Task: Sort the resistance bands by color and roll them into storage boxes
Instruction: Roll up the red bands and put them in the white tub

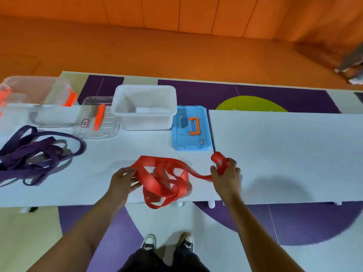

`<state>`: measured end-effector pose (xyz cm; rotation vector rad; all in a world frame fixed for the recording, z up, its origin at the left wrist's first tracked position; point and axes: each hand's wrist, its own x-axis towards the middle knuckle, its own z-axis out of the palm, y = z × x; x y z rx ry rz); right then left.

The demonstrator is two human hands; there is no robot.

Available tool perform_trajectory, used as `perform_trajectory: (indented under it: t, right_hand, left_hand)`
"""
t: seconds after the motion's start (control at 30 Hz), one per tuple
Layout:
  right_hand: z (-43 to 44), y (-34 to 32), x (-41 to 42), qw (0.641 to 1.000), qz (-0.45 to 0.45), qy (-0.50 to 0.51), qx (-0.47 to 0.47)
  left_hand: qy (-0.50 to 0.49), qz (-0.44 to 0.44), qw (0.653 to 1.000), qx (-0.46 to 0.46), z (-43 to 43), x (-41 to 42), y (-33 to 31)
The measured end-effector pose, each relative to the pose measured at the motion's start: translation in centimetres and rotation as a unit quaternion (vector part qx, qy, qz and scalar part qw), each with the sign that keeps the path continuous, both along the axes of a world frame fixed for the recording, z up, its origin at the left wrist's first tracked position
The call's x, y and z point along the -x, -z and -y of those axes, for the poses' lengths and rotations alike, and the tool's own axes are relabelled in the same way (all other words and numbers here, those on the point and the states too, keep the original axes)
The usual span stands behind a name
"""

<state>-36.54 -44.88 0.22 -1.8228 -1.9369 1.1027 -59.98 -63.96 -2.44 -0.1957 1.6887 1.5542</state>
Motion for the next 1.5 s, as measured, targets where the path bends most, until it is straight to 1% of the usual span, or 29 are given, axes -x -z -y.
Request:
perform_trajectory:
  t: [0.13,0.2,0.27,0.33,0.43,0.53,0.6,0.87,0.9,0.97,1.03,1.07,1.13,1.23,1.33,1.5]
  right_hand:
    - [0.1,-1.9,0.2,0.998,-0.028,0.052,-0.026]
    - [-0.1,-3.2,0.5,0.995,-0.042,0.076,-0.042]
    - [-0.1,-4.7,0.7,0.993,-0.047,0.098,-0.055]
    - [-0.1,-6.0,0.9,0.989,-0.053,0.12,-0.063]
    - [-0.1,-7.5,1.2,0.981,-0.084,0.17,-0.035]
    - [0.2,-8.5,1.5,0.976,-0.106,0.192,-0.009]
    - [0.9,-9.1,1.7,0.976,-0.106,0.188,-0.02]
    - [0.8,-11.4,1.2,0.979,-0.086,0.148,-0.114]
    - [0.5,-11.8,1.1,0.979,-0.078,0.14,-0.128]
    - [-0.2,-13.1,1.0,0.976,-0.058,0.134,-0.16]
    - [-1.3,-14.8,1.0,0.965,-0.058,0.171,-0.192]
    - [-2.1,-15.8,1.0,0.956,-0.066,0.195,-0.209]
    - [-3.5,-17.8,1.4,0.942,-0.096,0.223,-0.23]
    - [-4.7,-21.1,2.7,0.924,-0.173,0.231,-0.251]
    - [-5.0,-24.1,3.5,0.904,-0.234,0.207,-0.293]
    - [-6.2,-29.3,3.8,0.859,-0.295,0.213,-0.361]
  left_hand:
    - [-0.051,-0.008,0.998,-0.023,0.8,3.4,-1.9]
    - [-0.056,-0.032,0.998,-0.027,0.6,5.1,-2.9]
    - [-0.034,-0.058,0.997,-0.034,0.6,6.4,-4.2]
    - [0.013,-0.102,0.994,-0.041,0.7,7.5,-5.5]
    - [0.074,-0.184,0.98,-0.034,0.6,8.6,-6.9]
    - [0.091,-0.249,0.964,-0.018,0.3,9.3,-8.1]
    - [0.098,-0.275,0.956,-0.003,0.1,9.7,-8.5]
    - [0.07,-0.216,0.974,0.013,0.1,9.1,-6.7]
    - [0.066,-0.215,0.974,0.015,0.0,8.9,-6.4]
    - [0.067,-0.242,0.967,0.032,-0.2,8.8,-6.2]
    - [0.074,-0.267,0.96,0.048,-0.4,8.8,-6.2]
    - [0.074,-0.266,0.96,0.049,-0.5,8.8,-6.4]
    - [0.061,-0.235,0.97,0.029,-0.8,8.8,-6.7]
    - [0.022,-0.169,0.984,-0.05,-1.4,8.0,-7.7]
    - [0.007,-0.166,0.98,-0.106,-1.9,7.1,-9.4]
    - [-0.022,-0.162,0.976,-0.141,-3.0,6.6,-12.4]
